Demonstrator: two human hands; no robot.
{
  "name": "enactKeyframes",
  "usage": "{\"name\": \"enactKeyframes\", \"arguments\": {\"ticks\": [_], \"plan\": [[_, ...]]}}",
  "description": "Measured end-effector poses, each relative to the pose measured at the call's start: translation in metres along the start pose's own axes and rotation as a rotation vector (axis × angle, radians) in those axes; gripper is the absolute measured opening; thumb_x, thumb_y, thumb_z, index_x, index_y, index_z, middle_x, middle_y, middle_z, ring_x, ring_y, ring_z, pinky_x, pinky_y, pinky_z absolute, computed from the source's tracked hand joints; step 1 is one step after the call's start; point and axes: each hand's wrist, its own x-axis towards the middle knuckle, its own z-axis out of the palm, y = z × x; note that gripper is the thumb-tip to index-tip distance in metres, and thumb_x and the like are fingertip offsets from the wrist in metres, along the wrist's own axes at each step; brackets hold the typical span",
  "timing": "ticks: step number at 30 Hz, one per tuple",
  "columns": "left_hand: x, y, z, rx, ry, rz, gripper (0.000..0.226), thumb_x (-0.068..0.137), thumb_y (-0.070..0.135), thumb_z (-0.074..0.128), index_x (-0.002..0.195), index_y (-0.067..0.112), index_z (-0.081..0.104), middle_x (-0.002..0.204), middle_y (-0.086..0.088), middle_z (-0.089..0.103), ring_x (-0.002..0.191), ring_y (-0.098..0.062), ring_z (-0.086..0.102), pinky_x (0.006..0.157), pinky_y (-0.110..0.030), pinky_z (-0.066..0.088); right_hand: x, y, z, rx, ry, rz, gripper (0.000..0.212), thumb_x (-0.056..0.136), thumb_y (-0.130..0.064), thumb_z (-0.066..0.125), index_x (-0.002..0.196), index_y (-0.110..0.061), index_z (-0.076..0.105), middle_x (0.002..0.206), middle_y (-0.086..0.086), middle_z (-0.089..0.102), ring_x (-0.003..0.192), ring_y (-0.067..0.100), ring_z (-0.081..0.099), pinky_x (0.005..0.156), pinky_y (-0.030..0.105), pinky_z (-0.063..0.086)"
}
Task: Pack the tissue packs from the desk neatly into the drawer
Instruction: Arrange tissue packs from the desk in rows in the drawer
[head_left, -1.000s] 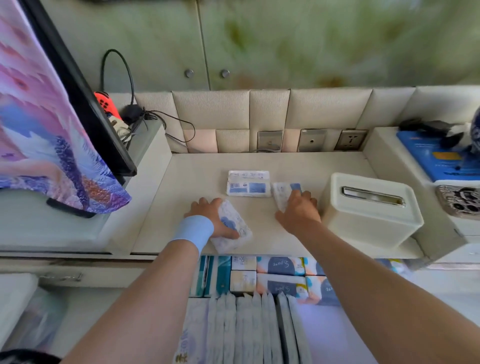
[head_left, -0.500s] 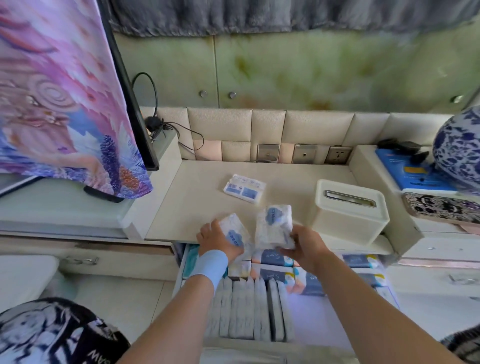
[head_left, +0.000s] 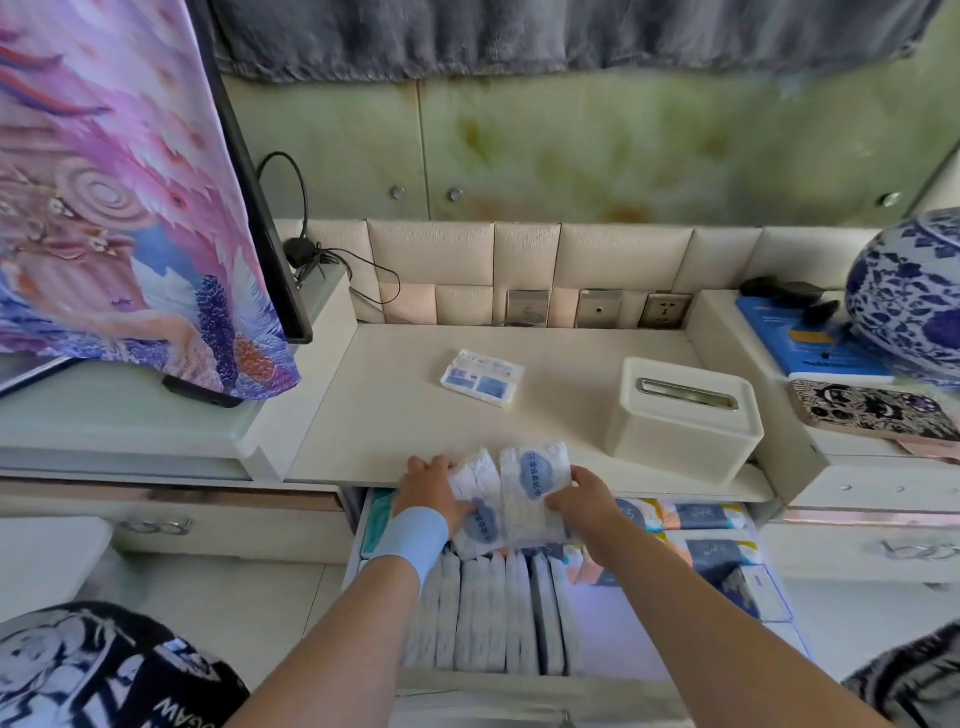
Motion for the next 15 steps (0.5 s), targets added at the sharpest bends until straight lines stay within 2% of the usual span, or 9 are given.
{"name": "enactKeyframes", "arguments": {"ticks": [2, 4, 5, 6, 8, 10, 12, 14, 15], "plan": [[0.002, 0.002, -0.005, -0.049, -0.055, -0.001, 0.051, 0.072, 0.049, 0.073, 0.112, 0.022, 0.056, 0.116, -0.007, 0.045, 0.105, -0.030, 0.055, 0.087, -0.039, 0.051, 0.001, -0.003, 0.001, -0.071, -0.002, -0.052, 0.043, 0.084, 0.002, 0.047, 0.120, -0.017, 0.061, 0.107, 0.010, 0.066, 0.101, 0.033, 0.061, 0.090, 0.049, 0.055], [0.006, 0.002, -0.011, -0.116, -0.088, 0.026, 0.031, 0.074, 0.043, 0.071, 0.091, 0.020, 0.059, 0.105, -0.008, 0.056, 0.091, -0.029, 0.059, 0.078, -0.035, 0.052, 0.001, -0.009, 0.000, -0.175, 0.038, -0.146, 0.029, 0.084, -0.001, 0.044, 0.099, -0.016, 0.063, 0.092, 0.007, 0.065, 0.091, 0.030, 0.061, 0.082, 0.041, 0.054], [0.008, 0.002, -0.014, -0.169, -0.106, 0.036, 0.023, 0.077, 0.036, 0.071, 0.088, 0.019, 0.060, 0.101, -0.007, 0.060, 0.087, -0.027, 0.059, 0.075, -0.032, 0.051, 0.001, -0.012, -0.001, -0.247, 0.062, -0.214, 0.023, 0.084, -0.002, 0.043, 0.085, -0.016, 0.061, 0.082, 0.005, 0.063, 0.083, 0.030, 0.059, 0.075, 0.038, 0.050], [0.010, 0.001, -0.017, -0.220, -0.131, 0.048, 0.018, 0.081, 0.028, 0.070, 0.093, 0.018, 0.062, 0.100, -0.006, 0.063, 0.086, -0.026, 0.059, 0.075, -0.030, 0.048, 0.001, -0.015, -0.004, -0.336, 0.084, -0.296, 0.021, 0.083, -0.002, 0.043, 0.075, -0.017, 0.056, 0.074, 0.004, 0.059, 0.078, 0.030, 0.056, 0.070, 0.035, 0.046], [0.013, 0.002, -0.025, -0.291, -0.150, 0.073, 0.034, 0.084, 0.021, 0.071, 0.116, 0.018, 0.061, 0.113, -0.004, 0.063, 0.096, -0.023, 0.059, 0.080, -0.028, 0.045, -0.002, -0.021, -0.009, -0.569, 0.109, -0.511, 0.016, 0.074, -0.007, 0.044, 0.070, -0.017, 0.056, 0.068, 0.002, 0.059, 0.076, 0.032, 0.055, 0.070, 0.033, 0.042], [0.013, 0.006, -0.034, -0.397, -0.108, 0.050, 0.048, 0.081, 0.024, 0.075, 0.125, 0.020, 0.055, 0.118, -0.001, 0.059, 0.104, -0.023, 0.058, 0.086, -0.028, 0.045, -0.004, -0.024, -0.012, -0.826, 0.133, -0.811, 0.028, 0.061, -0.012, 0.042, 0.071, -0.021, 0.067, 0.069, -0.001, 0.063, 0.076, 0.031, 0.056, 0.080, 0.037, 0.043], [0.008, 0.012, -0.040, -0.504, -0.102, 0.015, 0.049, 0.077, 0.032, 0.079, 0.119, 0.023, 0.056, 0.110, 0.002, 0.060, 0.102, -0.022, 0.059, 0.087, -0.030, 0.047, -0.004, -0.025, -0.010, -0.970, 0.202, -1.097, 0.037, 0.059, -0.015, 0.041, 0.073, -0.026, 0.073, 0.074, -0.004, 0.063, 0.075, 0.029, 0.054, 0.084, 0.044, 0.042], [0.003, 0.018, -0.043, -0.620, -0.189, 0.009, 0.043, 0.072, 0.041, 0.079, 0.107, 0.020, 0.065, 0.105, -0.001, 0.069, 0.098, -0.024, 0.065, 0.089, -0.037, 0.053, -0.010, -0.027, -0.005, -0.979, 0.274, -1.234, 0.038, 0.064, -0.017, 0.040, 0.076, -0.029, 0.074, 0.090, -0.002, 0.063, 0.087, 0.028, 0.054, 0.089, 0.049, 0.041], [-0.002, 0.021, -0.042, -0.681, -0.244, 0.008, 0.040, 0.070, 0.044, 0.077, 0.100, 0.018, 0.069, 0.102, -0.004, 0.072, 0.095, -0.025, 0.068, 0.090, -0.042, 0.056, -0.013, -0.025, -0.002, -0.950, 0.297, -1.246, 0.037, 0.067, -0.018, 0.042, 0.082, -0.030, 0.074, 0.103, 0.000, 0.063, 0.098, 0.029, 0.053, 0.092, 0.051, 0.040]]}}
